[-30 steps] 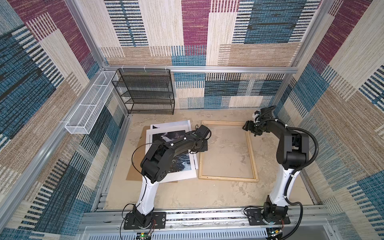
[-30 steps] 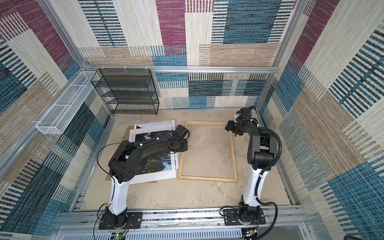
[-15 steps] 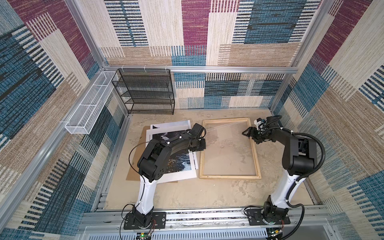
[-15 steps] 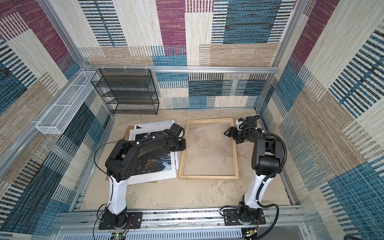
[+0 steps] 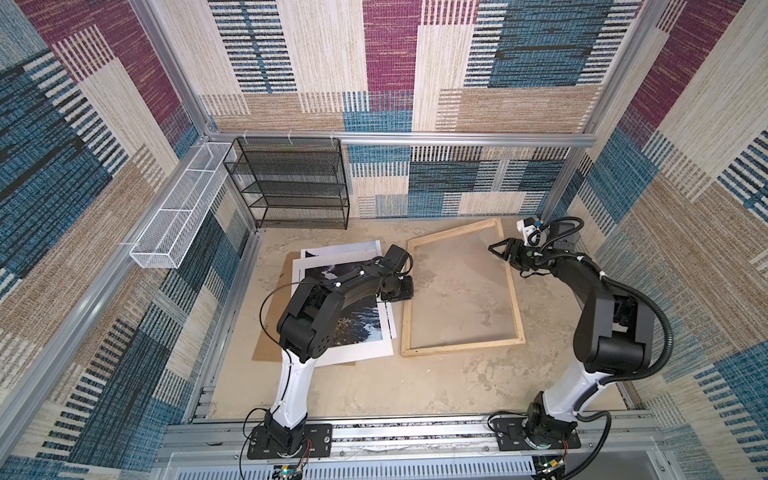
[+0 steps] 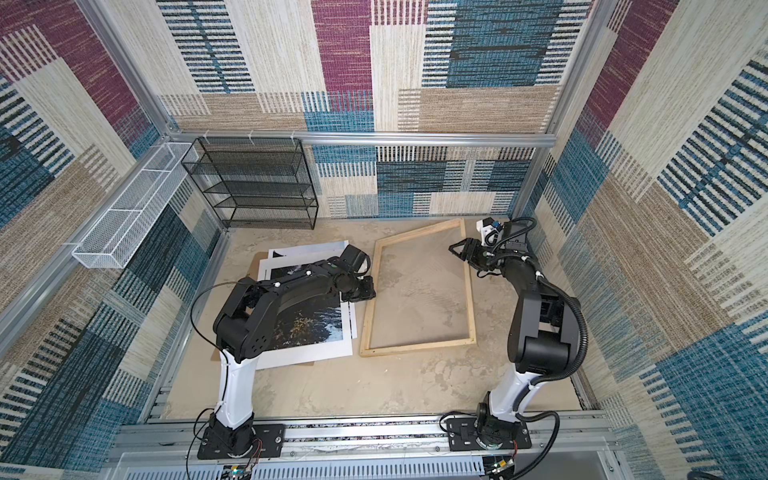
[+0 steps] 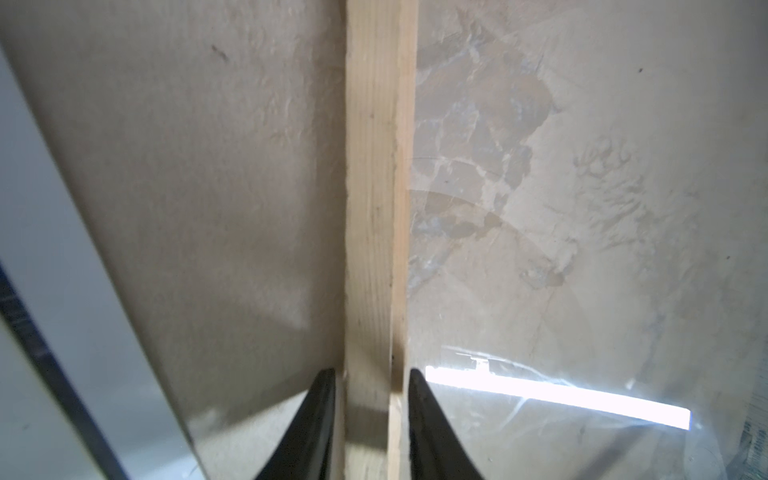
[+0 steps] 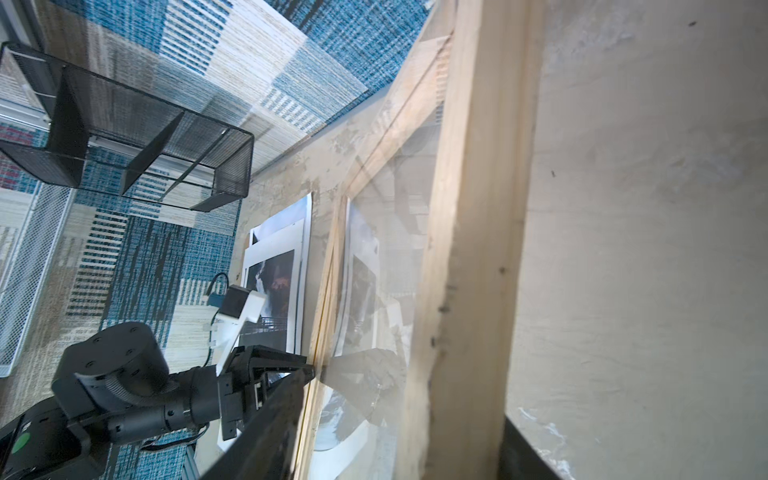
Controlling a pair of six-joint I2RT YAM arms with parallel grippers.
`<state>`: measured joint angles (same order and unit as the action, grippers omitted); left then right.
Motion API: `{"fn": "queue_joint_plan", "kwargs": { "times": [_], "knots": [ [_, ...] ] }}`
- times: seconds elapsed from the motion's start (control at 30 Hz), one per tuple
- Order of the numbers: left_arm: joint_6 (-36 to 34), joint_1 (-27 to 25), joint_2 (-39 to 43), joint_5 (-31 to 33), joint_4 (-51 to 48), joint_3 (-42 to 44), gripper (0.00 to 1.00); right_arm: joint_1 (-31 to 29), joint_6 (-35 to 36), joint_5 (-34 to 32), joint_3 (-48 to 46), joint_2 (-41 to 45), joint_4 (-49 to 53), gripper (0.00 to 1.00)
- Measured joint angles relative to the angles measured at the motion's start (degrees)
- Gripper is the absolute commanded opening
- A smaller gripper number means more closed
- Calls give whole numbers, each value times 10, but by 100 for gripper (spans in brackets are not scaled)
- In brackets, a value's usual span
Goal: Put the photo into the frame
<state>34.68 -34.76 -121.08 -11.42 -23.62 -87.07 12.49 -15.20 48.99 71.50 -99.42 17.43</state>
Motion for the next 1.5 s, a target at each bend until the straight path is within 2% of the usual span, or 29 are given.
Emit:
{"fn": "queue_joint_plan", "kwargs": {
  "times": [0.33, 0.47, 0.67, 0.9, 1.17, 1.33, 1.5],
  "knots": [
    [-20, -1, 5, 1, -32, -21, 42, -2, -43, 80, 1, 39, -21, 58],
    [-34, -1, 12, 2, -43, -50, 42, -3, -61, 107, 3, 54, -37, 54],
    [-49, -1, 16, -5, -54, -88, 42, -16, -73, 129, 26, 59, -47, 40],
    [-58, -1, 31, -28, -66, -135, 43, -60, -77, 145, 73, 49, -51, 40],
    [-68, -1, 32, -21, -87, -144, 42, -70, -60, 112, 97, 40, -16, 43],
    [-68, 0, 36, 13, -122, -132, 41, -69, -41, 75, 93, 29, 10, 44],
    [-68, -1, 45, 66, -139, -94, 41, -67, -27, 22, 47, 29, 31, 47]
  ]
}}
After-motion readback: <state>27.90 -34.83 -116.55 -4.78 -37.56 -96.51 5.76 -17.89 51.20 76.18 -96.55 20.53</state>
